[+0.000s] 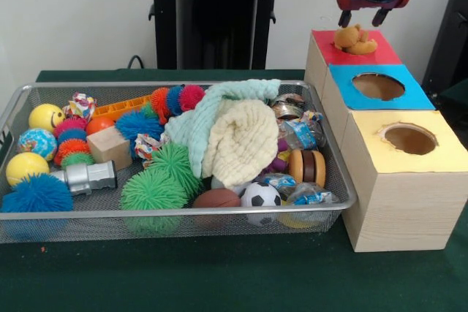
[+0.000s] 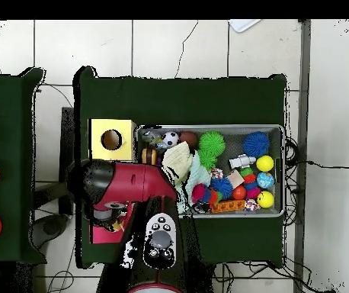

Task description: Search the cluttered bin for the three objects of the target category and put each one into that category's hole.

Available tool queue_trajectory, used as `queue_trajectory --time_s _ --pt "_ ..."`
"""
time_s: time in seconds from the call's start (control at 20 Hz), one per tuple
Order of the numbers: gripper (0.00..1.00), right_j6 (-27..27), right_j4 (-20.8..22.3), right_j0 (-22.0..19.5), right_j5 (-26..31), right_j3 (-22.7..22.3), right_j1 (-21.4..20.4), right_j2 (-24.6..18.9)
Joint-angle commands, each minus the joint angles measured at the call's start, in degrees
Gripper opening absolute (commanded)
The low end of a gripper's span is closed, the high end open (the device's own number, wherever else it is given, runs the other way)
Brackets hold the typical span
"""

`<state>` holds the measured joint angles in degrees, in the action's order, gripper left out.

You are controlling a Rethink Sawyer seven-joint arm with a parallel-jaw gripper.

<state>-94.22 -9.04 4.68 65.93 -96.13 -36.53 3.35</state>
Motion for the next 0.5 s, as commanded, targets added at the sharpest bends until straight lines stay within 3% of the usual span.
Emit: queue_trajectory --time_s 0.05,0.5 --pt "1.00 -11.17 0.03 -0.98 7.23 3.37 -1.54 -1.51" --pt "1.00 -10.63 0.96 -1.36 7.73 4.15 -1.99 -0.95"
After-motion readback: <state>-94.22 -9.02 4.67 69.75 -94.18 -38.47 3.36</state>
